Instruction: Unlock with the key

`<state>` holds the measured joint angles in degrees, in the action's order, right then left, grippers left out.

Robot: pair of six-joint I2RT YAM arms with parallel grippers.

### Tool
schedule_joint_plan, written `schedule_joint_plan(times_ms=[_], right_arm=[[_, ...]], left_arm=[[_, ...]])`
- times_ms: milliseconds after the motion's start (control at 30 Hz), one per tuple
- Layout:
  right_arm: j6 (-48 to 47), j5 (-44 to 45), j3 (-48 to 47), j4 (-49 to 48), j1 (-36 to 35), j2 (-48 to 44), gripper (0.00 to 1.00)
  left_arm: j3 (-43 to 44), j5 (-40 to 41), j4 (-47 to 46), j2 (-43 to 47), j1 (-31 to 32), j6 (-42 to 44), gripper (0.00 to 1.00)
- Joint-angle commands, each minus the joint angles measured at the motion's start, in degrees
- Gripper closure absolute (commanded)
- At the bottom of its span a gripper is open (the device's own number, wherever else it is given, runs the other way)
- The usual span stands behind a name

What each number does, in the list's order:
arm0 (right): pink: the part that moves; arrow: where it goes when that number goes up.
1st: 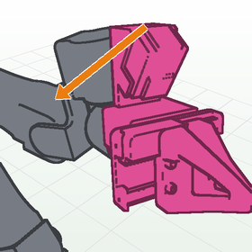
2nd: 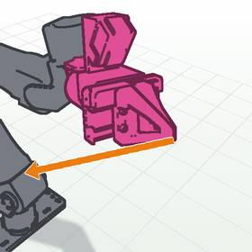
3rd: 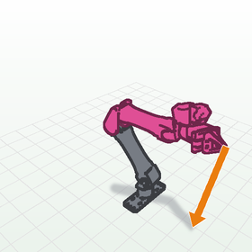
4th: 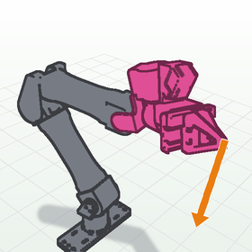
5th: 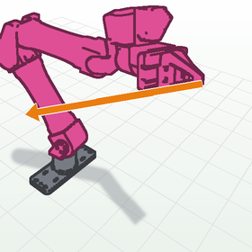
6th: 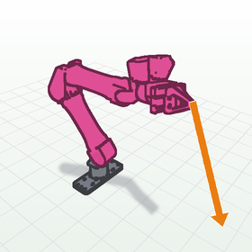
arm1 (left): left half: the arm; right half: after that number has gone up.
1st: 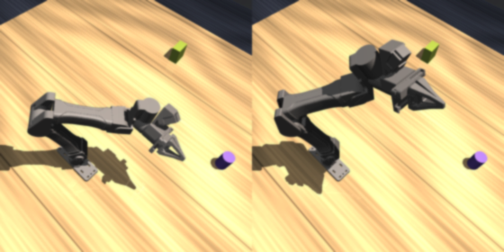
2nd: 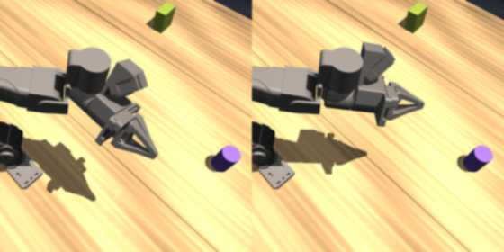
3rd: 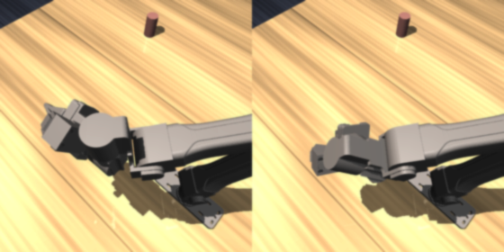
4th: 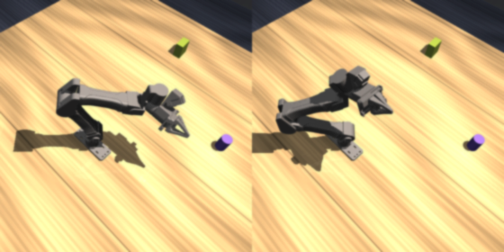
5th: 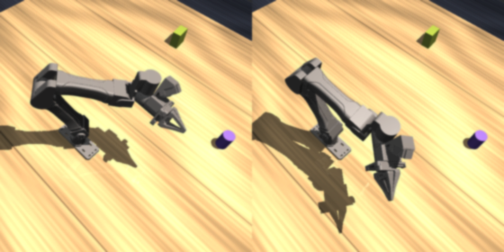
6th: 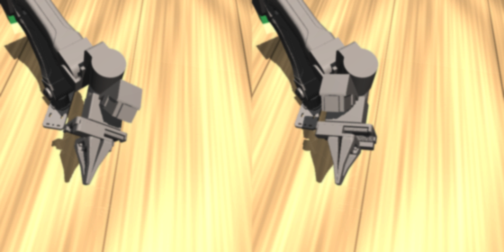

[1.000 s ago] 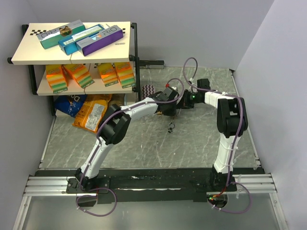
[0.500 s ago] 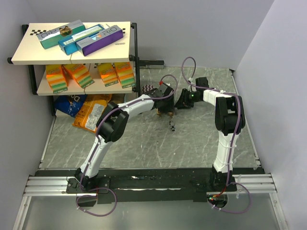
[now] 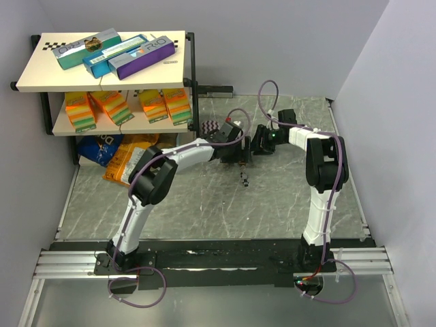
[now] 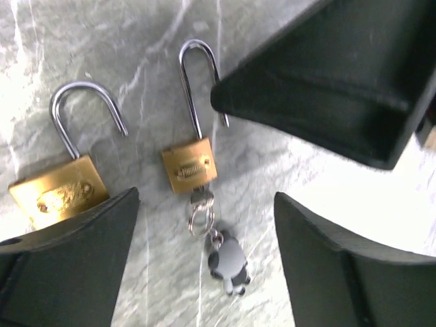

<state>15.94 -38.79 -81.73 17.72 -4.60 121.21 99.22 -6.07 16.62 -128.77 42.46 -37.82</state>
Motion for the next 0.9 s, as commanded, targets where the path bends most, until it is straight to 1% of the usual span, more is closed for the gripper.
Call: schedule_joint_plan(times_ms=[0, 33, 100, 233, 300, 400, 433, 500, 533, 600, 667, 700, 733, 767, 833, 867], right_arm=[[-1.27, -0.77, -2.03, -1.1, 0.73, -5.98, 0.32], [-1.44, -0.42, -2.03, -0.76, 0.99, -7.2, 0.29], [-2.23, 1.24, -1.15, -0.84, 1.0, -9.05, 0.27], [-3.29, 3.88, 1.31, -0.23, 1.09, -14.84, 0.27], [-3.46, 4.85, 2.19, 0.39, 1.09, -17.13, 0.27], [-3.55, 6.53, 3.51, 1.97, 1.0, -22.23, 0.27], [-3.81, 6.96, 3.51, 2.76, 1.08, -24.85, 0.27], [-4.17, 8.89, 3.6, 5.12, 1.08, -27.76, 0.27], [-4.25, 9.6, 3.69, 5.75, 1.09, -30.83, 0.27], [-4.52, 11.53, 3.77, 8.02, 1.08, -34.18, 0.26], [-4.52, 13.46, 3.69, 9.52, 1.08, -39.19, 0.26], [-4.52, 13.82, 3.69, 10.14, 1.0, -40.95, 0.26], [-4.52, 14.43, 3.95, 11.02, 1.08, -44.44, 0.26], [-4.52, 14.7, 4.21, 11.29, 1.09, -46.13, 0.26], [-4.52, 15.67, 5.61, 11.81, 1.08, -51.21, 0.25], [-4.61, 15.84, 6.32, 11.99, 1.09, -52.73, 0.25]], left_arm=[[-2.1, -0.71, -5.8, 6.59, 0.7, 3.54, 0.13], [-1.93, -0.27, -5.9, 7.12, 0.96, 4.16, 0.11], [-1.57, 0.96, -7.03, 8.71, 1.31, 6.53, 0.07], [-2.1, 1.85, -10.46, 12.57, 2.89, 11.0, 0.05], [-2.8, 2.02, -11.69, 15.38, 3.33, 11.72, 0.05], [-4.29, 2.9, -14.59, 20.12, 3.33, 11.28, 0.04], [-4.21, 5.16, -14.77, 21.44, 3.42, 10.58, 0.04], [-3.95, 5.89, -15.22, 25.57, 3.42, 10.14, 0.03], [-3.86, 9.54, -15.3, 27.07, 3.42, 9.96, 0.03], [-3.07, 12.03, -14.25, 30.85, 3.33, 9.17, 0.01], [-2.54, 14.57, -11.46, 34.09, 2.9, 8.74, 0.01], [-2.63, 15.03, -10.57, 35.24, 2.55, 8.04, 0.03], [-3.15, 15.29, -9.6, 36.39, 1.67, 6.55, 0.04], [-4.11, 15.82, -9.07, 39.36, 1.14, 5.84, 0.04], [-9.37, 17.31, -10.02, 42.97, 0.26, 4.52, 0.04], [-11.66, 18.1, -10.64, 47.08, 0.0, 4.43, 0.04]])
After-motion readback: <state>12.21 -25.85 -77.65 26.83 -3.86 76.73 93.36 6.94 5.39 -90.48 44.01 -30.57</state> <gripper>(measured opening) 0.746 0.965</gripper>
